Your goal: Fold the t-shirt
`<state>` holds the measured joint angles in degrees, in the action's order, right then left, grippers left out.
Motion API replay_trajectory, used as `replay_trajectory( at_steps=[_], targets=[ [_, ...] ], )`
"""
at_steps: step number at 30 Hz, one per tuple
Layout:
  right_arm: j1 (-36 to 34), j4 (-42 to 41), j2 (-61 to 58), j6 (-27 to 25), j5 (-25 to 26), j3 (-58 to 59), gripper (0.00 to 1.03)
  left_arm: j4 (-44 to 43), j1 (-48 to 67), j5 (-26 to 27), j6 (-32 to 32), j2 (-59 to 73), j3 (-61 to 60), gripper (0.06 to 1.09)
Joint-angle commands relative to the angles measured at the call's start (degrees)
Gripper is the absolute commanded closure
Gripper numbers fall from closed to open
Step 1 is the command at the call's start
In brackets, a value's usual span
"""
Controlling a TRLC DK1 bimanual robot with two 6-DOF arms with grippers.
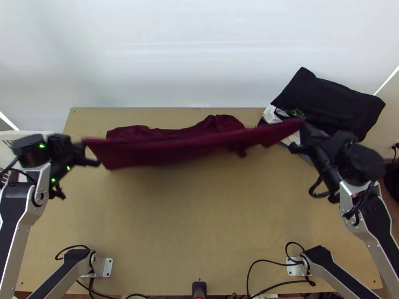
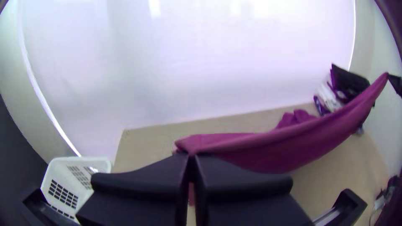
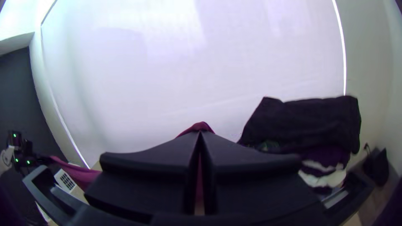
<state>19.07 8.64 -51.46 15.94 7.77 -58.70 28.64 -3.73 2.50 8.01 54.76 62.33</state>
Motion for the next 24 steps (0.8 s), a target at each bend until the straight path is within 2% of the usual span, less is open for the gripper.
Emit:
replay_trajectory(
  at_steps=[1,5,8,12,14,18,20,22,24],
  targets=[
    [-0.4,-6.5,-4.5,-10.5,0.9,-5.9,1.0,-7.7,-2.2,-0.4,-8.1,0.3,3.9,1.05],
    [-2.1,-16.2,-10.0,-17.3,0.9,-11.7,1.0,-13.7,-5.2,-3.7,-12.6,3.9,9.0,1.05],
    [-4.7,-13.6,-16.8,-17.6,0.5,-22.5,1.0,-14.0,-5.4,-7.5,-14.5,7.4,15.2,1.05],
    [-6.9,-7.1,-25.0,-17.4,-0.3,-36.2,1.0,-13.9,-6.4,-8.4,-16.2,11.0,22.7,1.05],
    [-7.8,-6.4,-27.8,-17.3,-0.9,-40.6,1.0,-13.5,-6.7,-8.7,-17.0,13.1,26.2,1.05],
    [-10.0,4.4,-36.3,-13.1,-2.8,-55.3,1.0,-12.3,-6.6,-9.0,-18.9,16.6,32.0,1.05],
    [-12.1,9.7,-40.9,-9.7,-7.0,-62.7,1.0,-10.7,-6.5,-9.0,-20.7,18.8,35.1,1.05],
    [-14.1,13.8,-44.7,-5.5,-13.2,-69.0,1.0,-10.1,-6.8,-9.0,-22.0,20.9,37.7,1.05],
    [-16.8,16.4,-47.8,0.0,-18.1,-73.8,1.0,-8.5,-6.9,-9.0,-23.0,23.0,40.9,1.05]
  ],
)
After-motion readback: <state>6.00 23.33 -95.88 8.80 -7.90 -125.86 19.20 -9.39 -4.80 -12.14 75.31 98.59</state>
